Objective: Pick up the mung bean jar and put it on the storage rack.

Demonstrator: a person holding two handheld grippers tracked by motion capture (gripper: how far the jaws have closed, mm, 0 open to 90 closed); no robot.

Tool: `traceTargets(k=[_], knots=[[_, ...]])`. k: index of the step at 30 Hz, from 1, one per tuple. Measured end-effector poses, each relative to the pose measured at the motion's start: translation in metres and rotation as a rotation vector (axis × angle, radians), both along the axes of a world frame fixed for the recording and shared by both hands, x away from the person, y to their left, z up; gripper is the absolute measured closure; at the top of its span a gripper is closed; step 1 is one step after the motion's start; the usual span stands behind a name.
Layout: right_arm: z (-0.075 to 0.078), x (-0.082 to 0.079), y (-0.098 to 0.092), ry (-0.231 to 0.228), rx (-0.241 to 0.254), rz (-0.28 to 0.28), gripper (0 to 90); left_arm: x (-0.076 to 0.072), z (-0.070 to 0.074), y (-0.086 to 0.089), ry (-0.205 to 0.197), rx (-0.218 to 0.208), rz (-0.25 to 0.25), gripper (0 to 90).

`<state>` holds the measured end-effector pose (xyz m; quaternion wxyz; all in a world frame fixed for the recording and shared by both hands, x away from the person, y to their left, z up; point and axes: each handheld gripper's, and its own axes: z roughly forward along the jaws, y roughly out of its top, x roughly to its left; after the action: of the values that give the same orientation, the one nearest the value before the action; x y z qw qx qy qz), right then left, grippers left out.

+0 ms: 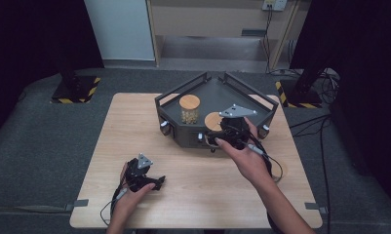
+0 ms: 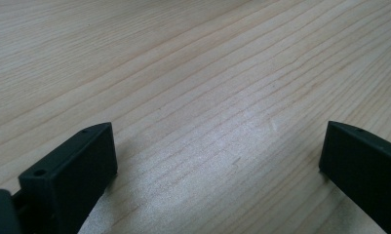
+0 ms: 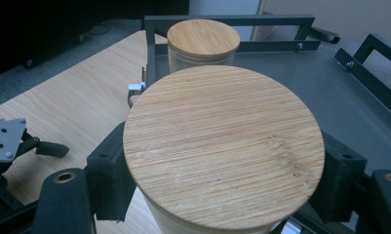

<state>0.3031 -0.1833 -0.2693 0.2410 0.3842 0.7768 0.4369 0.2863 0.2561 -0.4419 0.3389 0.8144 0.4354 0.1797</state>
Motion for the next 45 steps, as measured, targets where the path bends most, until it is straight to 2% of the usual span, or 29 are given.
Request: traceTargets(k=[10,28,45], knots=[[0.0,0.007,0.002,-0.003,0.012,-0.018,25.6,0.0,0.0,0.0,0.0,0.0,0.0,0.0],[0.011,0.015,0.003,-0.02,0.01,-0.038,25.6,0.0,0.0,0.0,0.0,0.0,0.0,0.0],[0.016,0.027,0.005,-0.031,0.014,-0.068,25.6,0.0,0.0,0.0,-0.001,0.001,0.0,0.0]])
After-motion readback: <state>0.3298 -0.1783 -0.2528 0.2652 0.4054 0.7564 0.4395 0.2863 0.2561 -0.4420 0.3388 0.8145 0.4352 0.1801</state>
